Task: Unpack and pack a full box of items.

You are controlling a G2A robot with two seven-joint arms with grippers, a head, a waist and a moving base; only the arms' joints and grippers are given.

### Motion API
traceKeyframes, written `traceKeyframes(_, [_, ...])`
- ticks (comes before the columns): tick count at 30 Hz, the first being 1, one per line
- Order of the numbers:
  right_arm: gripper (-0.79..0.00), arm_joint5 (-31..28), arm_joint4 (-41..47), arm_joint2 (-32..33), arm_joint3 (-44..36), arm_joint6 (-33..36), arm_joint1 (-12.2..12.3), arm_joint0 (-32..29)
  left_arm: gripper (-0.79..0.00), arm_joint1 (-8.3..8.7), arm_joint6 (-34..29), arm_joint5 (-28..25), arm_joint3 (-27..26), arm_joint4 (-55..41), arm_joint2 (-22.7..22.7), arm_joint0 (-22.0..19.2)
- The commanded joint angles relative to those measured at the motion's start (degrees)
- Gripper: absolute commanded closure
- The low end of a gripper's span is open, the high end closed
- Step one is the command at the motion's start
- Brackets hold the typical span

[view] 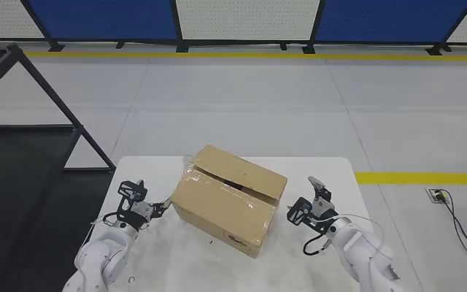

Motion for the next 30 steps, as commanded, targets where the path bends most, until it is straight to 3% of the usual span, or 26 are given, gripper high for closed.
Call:
traceKeyframes(1, [-0.785, 0.8, 0.1, -1.4, 1.6, 0.6, -0.3, 1.5, -0.785, 0.07, 0.4, -0.2, -0.3, 0.1, -0.1, 0.5])
traceKeyframes(19, [-0.785, 3.4, 1.5, -7.0, 7.1, -0.3, -1.9, 7.8, -0.785, 0.68, 2.5, -2.0, -5.6, -0.4, -1.6, 6.5])
traceKeyframes(30, [-0.785, 4.6, 0.8, -6.8, 7.2, 0.7, -2.0, 8.8, -0.785, 0.85, 2.6, -2.4, -8.2, -0.5, -1.7, 9.4])
